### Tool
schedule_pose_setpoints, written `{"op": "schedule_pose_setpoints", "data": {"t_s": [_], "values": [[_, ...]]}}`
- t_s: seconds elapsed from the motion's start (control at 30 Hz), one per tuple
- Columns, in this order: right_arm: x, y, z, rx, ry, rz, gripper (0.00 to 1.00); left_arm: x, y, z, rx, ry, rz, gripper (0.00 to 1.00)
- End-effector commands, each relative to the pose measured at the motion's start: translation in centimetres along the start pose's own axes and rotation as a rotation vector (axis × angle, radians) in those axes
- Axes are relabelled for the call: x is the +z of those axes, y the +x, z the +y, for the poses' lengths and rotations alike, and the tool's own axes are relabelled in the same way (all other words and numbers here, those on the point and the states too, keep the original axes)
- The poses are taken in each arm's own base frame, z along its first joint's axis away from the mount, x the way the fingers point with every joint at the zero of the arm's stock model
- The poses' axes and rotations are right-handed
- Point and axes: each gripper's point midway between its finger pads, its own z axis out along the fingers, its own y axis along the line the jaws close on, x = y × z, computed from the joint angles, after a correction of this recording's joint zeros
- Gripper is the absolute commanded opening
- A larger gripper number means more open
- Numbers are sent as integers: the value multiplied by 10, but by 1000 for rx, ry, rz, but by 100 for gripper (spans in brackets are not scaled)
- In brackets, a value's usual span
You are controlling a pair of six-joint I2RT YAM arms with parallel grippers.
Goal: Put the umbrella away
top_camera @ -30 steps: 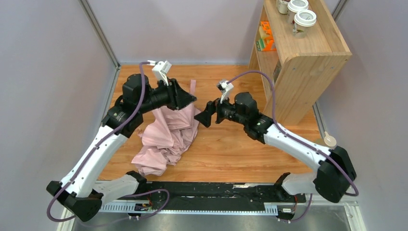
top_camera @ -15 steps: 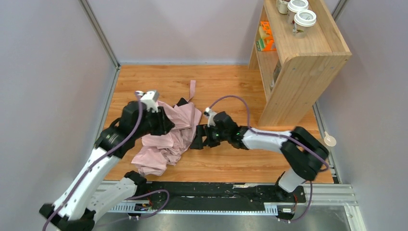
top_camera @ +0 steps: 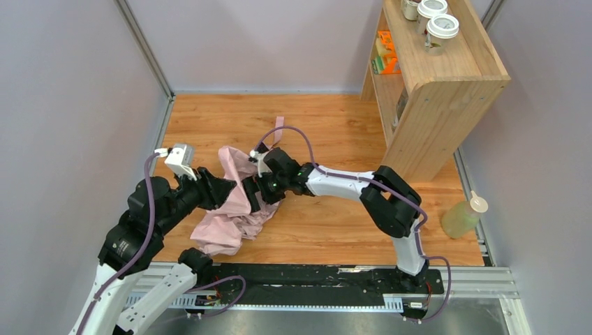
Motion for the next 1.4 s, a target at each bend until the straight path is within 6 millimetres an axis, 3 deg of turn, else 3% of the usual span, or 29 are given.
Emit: {"op": "schedule_pose_setpoints", "data": {"t_s": [0.0,0.1,0.23,0.4,0.5,0.7,0.83,0.9,1.03,1.17,1.23,1.3,1.37], "values": [[15,42,-19,-130,157,196,100,-6,-8,-4,19,22,-33,45],[22,50,-17,-193,179,237,100,-10,-11,-6,25,30,-42,45],[25,63,-44,-302,379,331,85,-14,-13,-6,33,26,-52,45],[21,73,-86,-337,581,408,77,-21,-16,-2,33,2,-77,45],[12,67,-98,-232,521,378,40,-22,-18,-2,34,1,-78,45],[-37,35,-120,-157,474,260,0,-9,-9,9,7,-60,-33,46],[-73,10,-132,-56,416,145,0,11,8,16,-32,-105,66,46],[-82,6,-125,-63,337,124,0,24,21,17,-61,-116,125,46],[-94,7,-98,-355,218,162,0,39,29,10,-86,-59,136,46],[-103,12,-91,-664,171,182,0,37,16,19,-103,-111,55,45],[-107,17,-105,-816,212,227,0,32,6,22,-95,-135,13,45],[-113,13,-118,-856,273,293,0,31,-3,24,-75,-152,-15,48],[-115,0,-136,-867,374,325,18,35,-8,33,-77,-216,-19,56]]}}
